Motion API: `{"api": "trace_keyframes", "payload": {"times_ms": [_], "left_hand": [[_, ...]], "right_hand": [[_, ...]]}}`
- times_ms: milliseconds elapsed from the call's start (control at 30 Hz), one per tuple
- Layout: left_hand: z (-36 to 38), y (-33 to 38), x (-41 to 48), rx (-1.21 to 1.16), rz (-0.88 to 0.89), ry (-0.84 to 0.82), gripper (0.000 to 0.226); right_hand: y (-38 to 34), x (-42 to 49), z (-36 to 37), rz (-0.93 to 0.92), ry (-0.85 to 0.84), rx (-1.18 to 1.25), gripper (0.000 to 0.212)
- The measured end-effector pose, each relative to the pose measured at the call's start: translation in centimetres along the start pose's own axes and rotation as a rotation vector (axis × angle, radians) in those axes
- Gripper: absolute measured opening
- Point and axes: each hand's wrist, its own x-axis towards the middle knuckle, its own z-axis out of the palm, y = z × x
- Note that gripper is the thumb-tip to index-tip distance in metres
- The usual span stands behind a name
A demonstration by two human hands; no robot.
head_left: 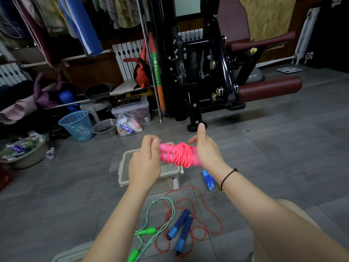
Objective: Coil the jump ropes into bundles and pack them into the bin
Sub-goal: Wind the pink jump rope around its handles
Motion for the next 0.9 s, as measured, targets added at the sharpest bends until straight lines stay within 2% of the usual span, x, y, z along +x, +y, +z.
{"api": "trace_keyframes", "payload": {"times_ms": [133,267,367,533,667,767,833,900], "left_hand": [[0.7,0.2,-0.3,-0.076,-0.081,-0.053,0.027],[1.3,0.1,-0.3,-0.143,-0.210,-0.097,0.024],[1.9,-0.3,-0.1,-0.409,-0.347,-0.149,0.026],[2.2,-0.3,0.0,-0.713,-0.598,-0.212,0.030],[2.0,-0.3,-0.2,-0.907,-0.776,-0.258,0.031],[2.1,-0.5,-0.3,-0.827,-0.684,-0.284,0.042],[2.0,-0.6,0.0,-0.700,-0.575,-0.256,0.047],[1.7,-0.6,0.5,-0.669,-0.519,-0.190,0.046]], "right_hand": [[0.1,-0.2,-0.4,-0.057,0.099,-0.105,0.067],[0.1,-0.5,-0.7,-0.208,0.198,-0.167,0.061],[0.1,-0.7,-0.6,-0.317,0.274,-0.203,0.056],[-0.3,-1.0,-1.0,-0.498,0.378,-0.231,0.069],[-0.2,-0.9,-1.0,-0.609,0.389,-0.230,0.060],[-0.2,-0.5,-0.9,-0.558,0.362,-0.111,0.055],[-0.3,-0.2,-0.8,-0.415,0.259,0.039,0.049],[-0.6,0.1,-0.9,-0.229,0.134,0.244,0.045]]}}
